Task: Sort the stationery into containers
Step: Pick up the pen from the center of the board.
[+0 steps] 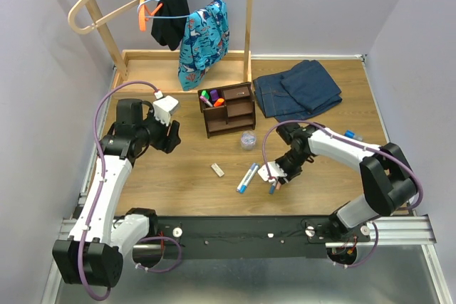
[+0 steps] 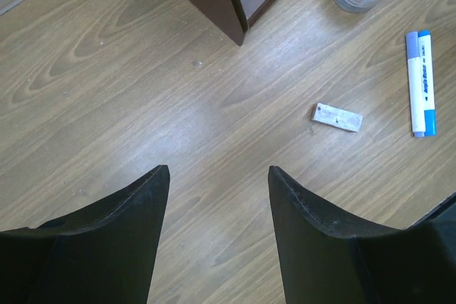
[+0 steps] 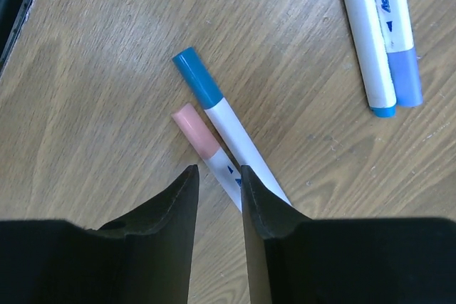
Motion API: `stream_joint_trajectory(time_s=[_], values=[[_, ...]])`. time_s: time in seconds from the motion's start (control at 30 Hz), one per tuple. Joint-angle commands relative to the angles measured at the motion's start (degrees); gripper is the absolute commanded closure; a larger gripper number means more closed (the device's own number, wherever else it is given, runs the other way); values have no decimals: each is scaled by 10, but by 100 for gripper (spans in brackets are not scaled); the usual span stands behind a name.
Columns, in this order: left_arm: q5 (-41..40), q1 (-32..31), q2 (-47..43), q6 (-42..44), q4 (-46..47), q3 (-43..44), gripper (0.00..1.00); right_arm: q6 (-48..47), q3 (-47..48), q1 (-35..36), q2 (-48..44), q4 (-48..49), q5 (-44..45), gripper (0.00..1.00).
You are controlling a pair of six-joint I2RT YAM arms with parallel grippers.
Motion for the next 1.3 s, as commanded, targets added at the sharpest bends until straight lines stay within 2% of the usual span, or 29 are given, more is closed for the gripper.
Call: stream_joint_trajectory(time_s=[0.0,0.43,0.53,0.6,0.7,0.77,0.93,1.1,1.13,1.2,1.23,1.27], values=[[-9,8,3,-5,7,-1,33,-38,-18,7,7,-3,15,63],[-11,15,10,-14,14,-1,33,-49,-52,26,28,29,30,62],[-10,17,12,-16,16,-1,33,-49,-43,33,48,21,39,69],[-10,17,13,-16,16,0,33,-42,-21,33,64,5,38,77],[-9,17,16,-15,20,2,33,-26,9,33,40,-34,35,83],[-3,17,17,-20,25,0,33,-23,31,33,15,-93,39,85],[15,16,21,-38,56,-7,33,8,168,33,-28,-252,29,88],[26,13,36,-44,67,-1,33,153,349,14,23,-259,-62,90],[27,13,38,-47,68,3,33,184,418,11,41,-232,-82,90],[25,13,43,-53,74,5,33,261,476,-5,90,-180,-155,88],[23,12,43,-59,77,8,33,364,502,-11,101,-96,-182,88],[21,13,45,-62,77,10,33,424,532,-17,122,-44,-229,87]])
